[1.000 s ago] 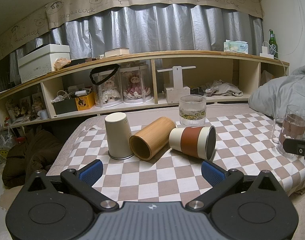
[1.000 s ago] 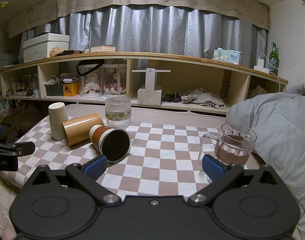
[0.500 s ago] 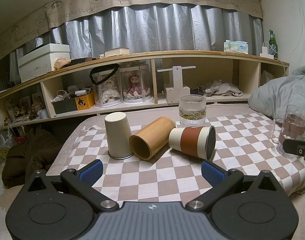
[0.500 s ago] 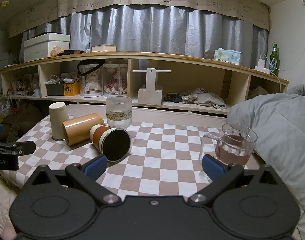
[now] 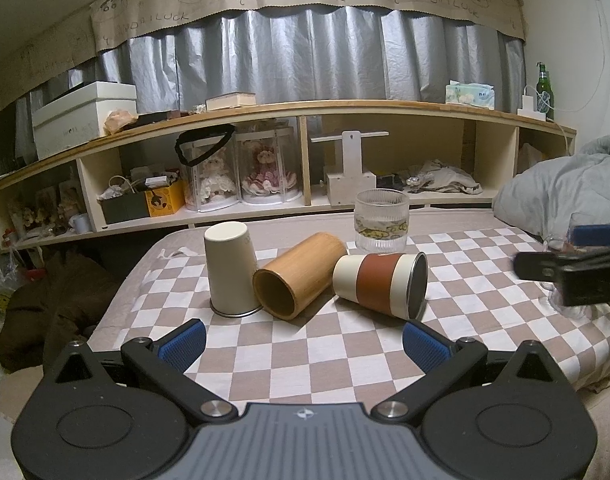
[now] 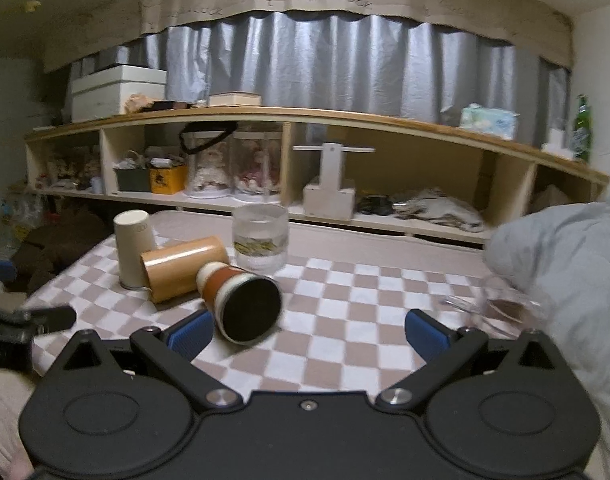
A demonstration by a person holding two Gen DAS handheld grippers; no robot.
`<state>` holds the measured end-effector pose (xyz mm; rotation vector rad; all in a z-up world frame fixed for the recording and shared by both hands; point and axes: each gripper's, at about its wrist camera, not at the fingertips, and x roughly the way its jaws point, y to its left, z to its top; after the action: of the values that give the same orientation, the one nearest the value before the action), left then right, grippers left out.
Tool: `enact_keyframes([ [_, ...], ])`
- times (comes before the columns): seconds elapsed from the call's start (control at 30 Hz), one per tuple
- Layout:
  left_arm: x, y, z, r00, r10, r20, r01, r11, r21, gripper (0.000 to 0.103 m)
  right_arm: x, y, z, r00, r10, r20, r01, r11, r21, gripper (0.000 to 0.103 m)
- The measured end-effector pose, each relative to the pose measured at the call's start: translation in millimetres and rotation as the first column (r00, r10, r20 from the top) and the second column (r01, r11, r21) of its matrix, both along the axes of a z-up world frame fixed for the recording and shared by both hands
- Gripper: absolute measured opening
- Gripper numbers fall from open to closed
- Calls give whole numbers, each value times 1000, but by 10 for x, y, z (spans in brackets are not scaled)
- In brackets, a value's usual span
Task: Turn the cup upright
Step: 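Move the right gripper to the brown-sleeved cup lying on its side and grasp its rim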
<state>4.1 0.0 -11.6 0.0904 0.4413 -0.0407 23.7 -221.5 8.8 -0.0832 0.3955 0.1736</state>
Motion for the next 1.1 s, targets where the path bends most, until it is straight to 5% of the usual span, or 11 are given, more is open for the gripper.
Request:
enact_keyframes([
  [0.47, 112, 74, -93, 999, 33, 23, -31, 997, -76, 103, 1140, 314, -358, 953, 285, -104, -289, 957, -19, 103],
  [0.93, 306, 102, -217, 999, -9, -40, 4, 991, -131, 103, 1673, 452, -834, 929, 346, -134, -335, 937, 94, 103],
  [1.03, 318, 105, -229, 998, -24, -51, 17, 990, -139, 103, 1658, 462, -842, 927, 348, -138, -336, 937, 99, 99],
  [1.1, 306, 94, -225, 999, -27, -44, 21, 991, -133, 103, 1623, 478, -824, 937, 322, -138, -317, 947, 57, 87],
])
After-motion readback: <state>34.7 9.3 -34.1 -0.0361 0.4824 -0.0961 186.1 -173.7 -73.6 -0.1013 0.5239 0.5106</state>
